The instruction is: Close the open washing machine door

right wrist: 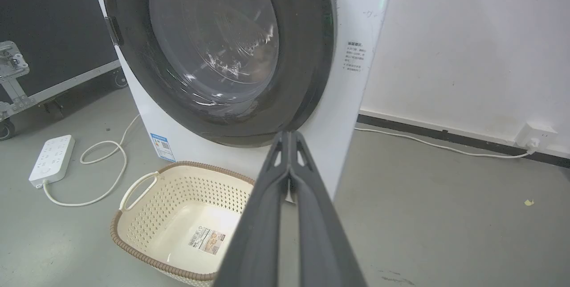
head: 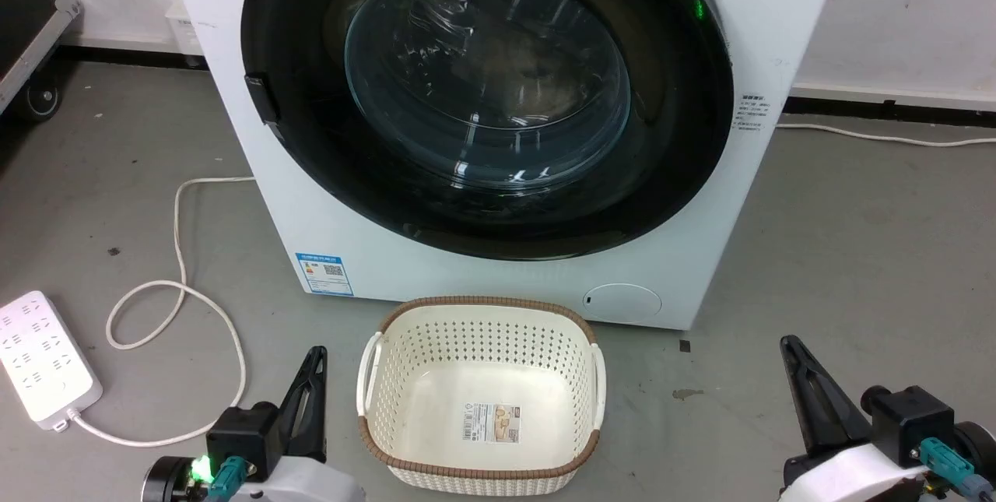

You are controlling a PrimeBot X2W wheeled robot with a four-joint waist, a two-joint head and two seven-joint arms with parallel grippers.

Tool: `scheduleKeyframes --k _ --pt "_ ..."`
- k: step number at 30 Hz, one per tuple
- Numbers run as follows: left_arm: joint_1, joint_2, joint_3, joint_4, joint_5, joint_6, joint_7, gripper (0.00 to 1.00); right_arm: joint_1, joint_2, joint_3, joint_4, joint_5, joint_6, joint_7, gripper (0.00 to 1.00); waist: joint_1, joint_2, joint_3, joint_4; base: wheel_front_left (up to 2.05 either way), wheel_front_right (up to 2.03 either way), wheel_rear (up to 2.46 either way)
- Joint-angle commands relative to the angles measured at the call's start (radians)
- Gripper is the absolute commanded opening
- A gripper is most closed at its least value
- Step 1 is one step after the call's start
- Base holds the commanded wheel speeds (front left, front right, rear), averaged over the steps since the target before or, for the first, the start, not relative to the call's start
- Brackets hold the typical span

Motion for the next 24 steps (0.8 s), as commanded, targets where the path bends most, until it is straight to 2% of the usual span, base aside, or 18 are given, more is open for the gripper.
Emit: scheduleKeyframes --k 1,24 --pt "-0.009 -0.005 0.004 -0.007 0.009 0.005 0.005 0.0 -0.014 0.005 0.003 -0.007 -0.004 0.0 0.004 0.0 0.0 -0.0001 0.0 0.0 0.0 0.0 0.0" --pt "-0.018 -0.012 0.026 -0.036 0.047 0.016 0.064 0.0 -0.022 0.007 0.021 -0.02 -0.01 -0.001 0.049 0.0 0.0 -0.0001 0.0 0.013 0.0 0.0 0.0"
